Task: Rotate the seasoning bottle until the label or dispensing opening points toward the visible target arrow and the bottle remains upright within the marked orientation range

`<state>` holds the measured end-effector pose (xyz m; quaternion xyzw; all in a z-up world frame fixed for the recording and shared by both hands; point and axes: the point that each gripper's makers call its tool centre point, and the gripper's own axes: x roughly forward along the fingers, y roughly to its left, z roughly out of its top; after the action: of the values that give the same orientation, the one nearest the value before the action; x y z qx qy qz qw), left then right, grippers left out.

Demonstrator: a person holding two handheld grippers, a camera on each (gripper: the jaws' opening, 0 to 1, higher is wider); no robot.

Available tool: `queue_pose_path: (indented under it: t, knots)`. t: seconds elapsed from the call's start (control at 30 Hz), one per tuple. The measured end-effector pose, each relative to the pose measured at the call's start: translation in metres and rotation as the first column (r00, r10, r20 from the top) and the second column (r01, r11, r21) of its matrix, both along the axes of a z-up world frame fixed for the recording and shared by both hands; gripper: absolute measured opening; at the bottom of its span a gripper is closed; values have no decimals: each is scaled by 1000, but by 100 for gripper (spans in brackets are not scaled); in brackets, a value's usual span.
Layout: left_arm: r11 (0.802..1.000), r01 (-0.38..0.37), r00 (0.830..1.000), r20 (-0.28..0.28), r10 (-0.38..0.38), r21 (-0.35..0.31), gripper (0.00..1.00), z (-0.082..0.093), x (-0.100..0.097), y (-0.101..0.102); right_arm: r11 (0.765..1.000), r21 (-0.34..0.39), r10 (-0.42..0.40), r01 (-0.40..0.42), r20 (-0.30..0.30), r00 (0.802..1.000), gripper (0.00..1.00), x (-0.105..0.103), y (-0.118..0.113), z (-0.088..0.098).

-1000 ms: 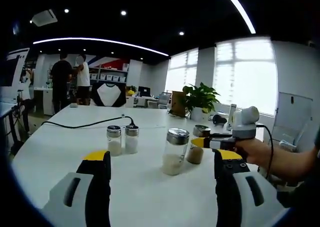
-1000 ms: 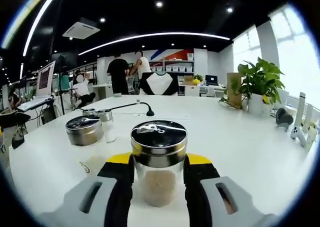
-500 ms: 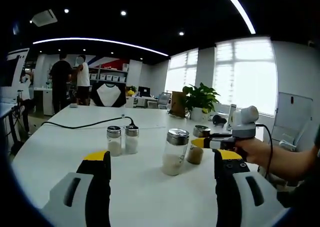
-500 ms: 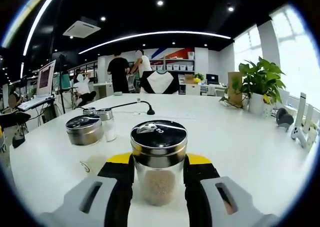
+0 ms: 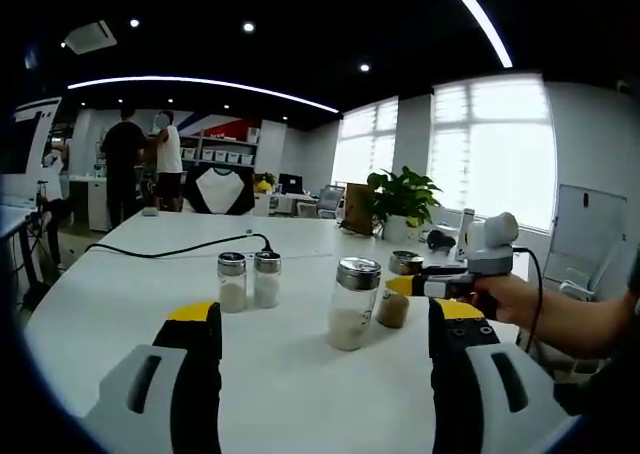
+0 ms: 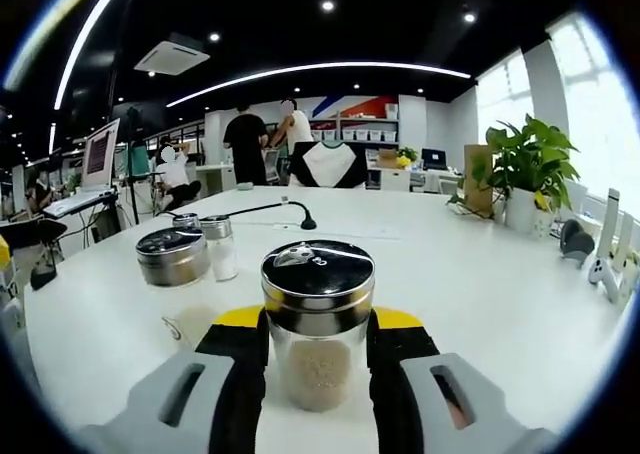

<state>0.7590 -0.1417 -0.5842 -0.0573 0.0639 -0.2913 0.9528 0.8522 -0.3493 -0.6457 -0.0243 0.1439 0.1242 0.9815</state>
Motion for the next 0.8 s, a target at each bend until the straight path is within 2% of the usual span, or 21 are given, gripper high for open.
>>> queue_pose_path:
  t: [0.8]
  knots:
    - [1000, 5, 1000, -8, -5, -3, 90, -2, -1, -1, 989, -13, 148, -148, -20, 989, 37, -2, 4, 0]
